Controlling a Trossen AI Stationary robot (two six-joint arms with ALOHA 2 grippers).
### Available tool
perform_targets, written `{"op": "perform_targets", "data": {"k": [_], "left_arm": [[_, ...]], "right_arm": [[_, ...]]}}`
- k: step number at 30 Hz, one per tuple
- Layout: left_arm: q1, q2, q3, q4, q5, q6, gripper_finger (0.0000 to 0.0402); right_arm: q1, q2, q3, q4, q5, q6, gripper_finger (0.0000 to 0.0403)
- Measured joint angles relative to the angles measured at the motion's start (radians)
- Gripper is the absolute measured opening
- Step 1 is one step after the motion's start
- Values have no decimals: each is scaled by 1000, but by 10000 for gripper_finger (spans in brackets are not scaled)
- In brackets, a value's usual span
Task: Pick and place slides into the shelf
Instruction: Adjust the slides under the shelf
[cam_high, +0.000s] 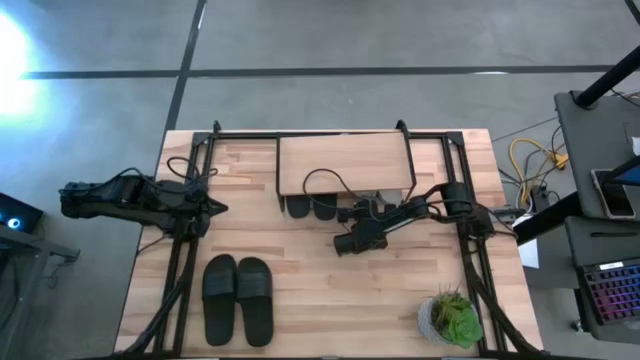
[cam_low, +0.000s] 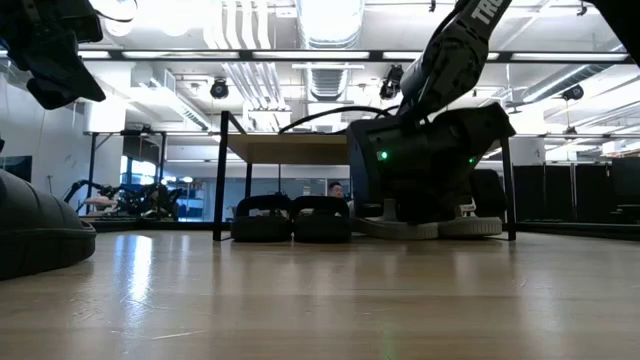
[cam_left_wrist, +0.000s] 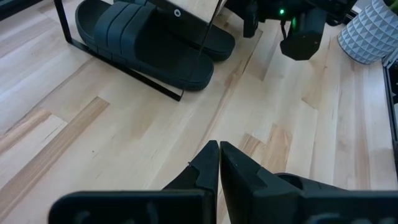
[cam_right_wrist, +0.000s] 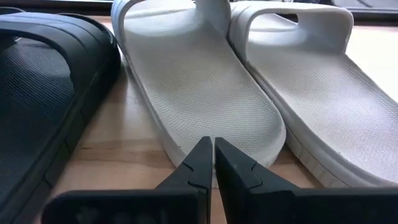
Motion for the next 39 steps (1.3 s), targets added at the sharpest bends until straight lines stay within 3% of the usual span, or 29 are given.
{"op": "perform_targets", "data": {"k": [10,18,25,30,35,39], "left_arm": [[0,0,0,0,0,-5,0],[0,0,-1,0,0,-5,0],[0,0,-1,0,0,-5,0],[0,0,-1,0,0,-5,0],[0,0,-1,-1,0,-5,0],[0,0,-1,-1,0,-5,0]], "right_arm": [[-14,-20,18,-1,-63,-5,13],[46,-16,124,23,-141,-66,13],[80,-12,183,8,-140,-139,13],[74,-12,177,-54,-92,-50,13],[100,-27,253,-272,-43,30,13],[150,-44,320,-587,-44,249,13]]}}
